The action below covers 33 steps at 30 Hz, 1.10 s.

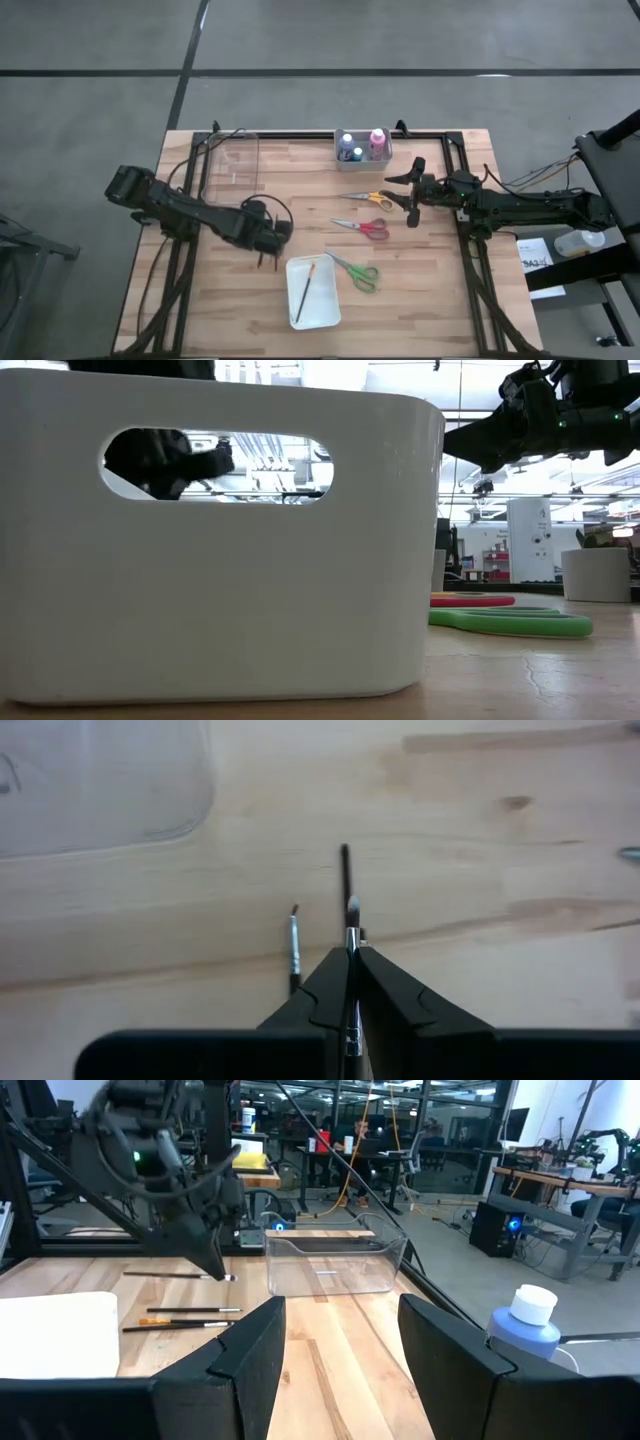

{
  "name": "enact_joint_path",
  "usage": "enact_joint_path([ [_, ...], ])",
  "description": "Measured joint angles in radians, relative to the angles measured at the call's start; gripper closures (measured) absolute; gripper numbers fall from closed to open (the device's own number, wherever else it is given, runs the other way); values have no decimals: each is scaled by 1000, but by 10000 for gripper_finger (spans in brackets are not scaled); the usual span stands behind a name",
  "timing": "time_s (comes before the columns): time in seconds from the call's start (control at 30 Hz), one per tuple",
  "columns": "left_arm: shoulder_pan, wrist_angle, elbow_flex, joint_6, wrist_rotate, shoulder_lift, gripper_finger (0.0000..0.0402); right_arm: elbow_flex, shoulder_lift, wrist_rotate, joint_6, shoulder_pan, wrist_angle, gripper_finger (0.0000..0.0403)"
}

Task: Pick & Place Paint Supplies
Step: Put the left silver eyeshadow brush into the gray bin

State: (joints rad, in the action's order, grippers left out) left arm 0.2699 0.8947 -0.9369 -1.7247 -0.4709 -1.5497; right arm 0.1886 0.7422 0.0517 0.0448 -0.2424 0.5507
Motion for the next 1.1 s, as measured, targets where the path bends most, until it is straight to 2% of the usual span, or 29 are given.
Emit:
enact_joint_path([
  [0.23,0,71,-151,-5,0,0,376,0,0,0,0,0,0,209],
  [0.43,5,63,-223,-103,19,0,376,0,0,0,0,0,0,209],
  [0.67,47,-46,-222,-137,18,-3,376,0,0,0,0,0,0,209],
  [0.87,115,-125,-220,-195,-78,-24,376,0,0,0,0,-1,0,209],
  [1.1,163,-228,-225,-195,-88,-90,376,0,0,0,0,-1,0,209],
])
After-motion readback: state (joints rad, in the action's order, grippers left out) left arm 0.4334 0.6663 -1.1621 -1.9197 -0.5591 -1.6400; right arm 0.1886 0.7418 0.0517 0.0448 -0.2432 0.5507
